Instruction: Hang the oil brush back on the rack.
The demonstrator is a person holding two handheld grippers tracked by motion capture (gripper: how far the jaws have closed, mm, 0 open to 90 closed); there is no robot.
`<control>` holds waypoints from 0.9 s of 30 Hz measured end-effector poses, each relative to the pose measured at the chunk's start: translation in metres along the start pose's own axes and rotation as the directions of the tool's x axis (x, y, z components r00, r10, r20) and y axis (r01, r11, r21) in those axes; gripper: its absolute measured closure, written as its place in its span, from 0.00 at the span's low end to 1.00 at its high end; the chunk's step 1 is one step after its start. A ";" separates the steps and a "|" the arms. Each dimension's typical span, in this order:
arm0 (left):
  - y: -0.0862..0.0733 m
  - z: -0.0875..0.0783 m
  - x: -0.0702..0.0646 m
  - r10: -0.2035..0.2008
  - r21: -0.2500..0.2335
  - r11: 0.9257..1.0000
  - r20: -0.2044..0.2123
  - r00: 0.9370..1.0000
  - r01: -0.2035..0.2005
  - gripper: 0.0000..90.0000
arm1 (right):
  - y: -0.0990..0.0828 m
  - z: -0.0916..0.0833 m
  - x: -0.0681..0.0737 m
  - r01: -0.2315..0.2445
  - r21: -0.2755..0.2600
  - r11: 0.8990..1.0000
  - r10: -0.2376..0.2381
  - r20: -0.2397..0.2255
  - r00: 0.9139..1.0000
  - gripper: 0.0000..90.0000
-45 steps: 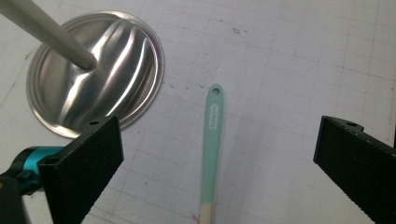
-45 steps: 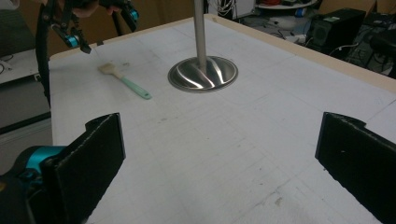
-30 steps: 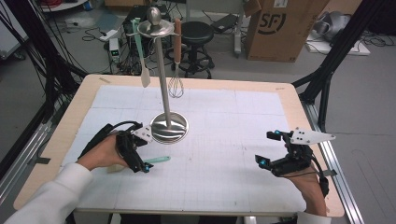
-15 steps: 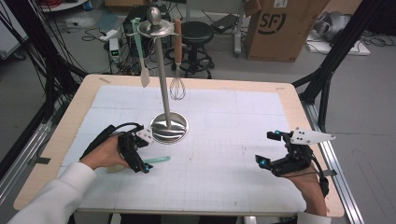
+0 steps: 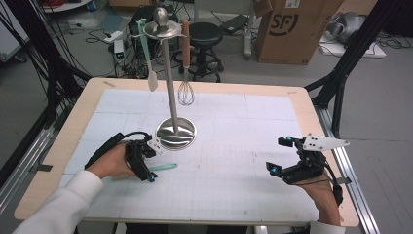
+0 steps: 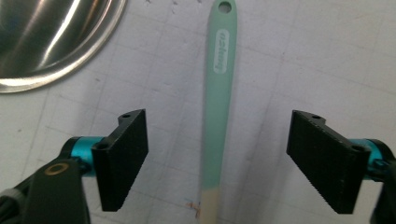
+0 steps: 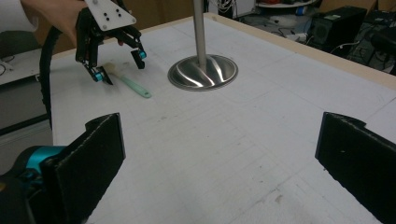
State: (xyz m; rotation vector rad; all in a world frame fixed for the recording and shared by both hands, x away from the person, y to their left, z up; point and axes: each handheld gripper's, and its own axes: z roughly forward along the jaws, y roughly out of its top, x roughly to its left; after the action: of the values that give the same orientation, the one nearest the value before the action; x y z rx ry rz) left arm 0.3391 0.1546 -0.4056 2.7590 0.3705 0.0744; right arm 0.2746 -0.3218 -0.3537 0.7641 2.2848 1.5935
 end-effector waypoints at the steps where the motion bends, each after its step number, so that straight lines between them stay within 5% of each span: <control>1: 0.000 0.000 0.000 0.000 0.005 1.000 -0.005 1.000 0.000 0.28 | 0.000 0.000 0.000 0.000 0.000 1.000 0.000 0.000 1.000 0.01; 14: -0.001 0.000 0.000 -0.004 0.053 0.999 0.002 1.000 0.004 0.58 | 0.000 0.001 0.001 0.002 0.006 1.000 -0.002 -0.003 1.000 0.01; 27: -0.004 0.000 0.000 -0.018 0.120 0.993 -0.002 1.000 0.018 0.79 | 0.000 0.004 0.001 0.003 0.011 1.000 -0.003 -0.011 1.000 0.01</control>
State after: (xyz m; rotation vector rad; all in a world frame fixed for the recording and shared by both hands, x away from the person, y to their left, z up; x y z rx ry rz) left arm 0.3380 0.1580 -0.4073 2.8737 0.4121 0.0501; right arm 0.2755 -0.3184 -0.3550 0.7566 2.3036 1.5887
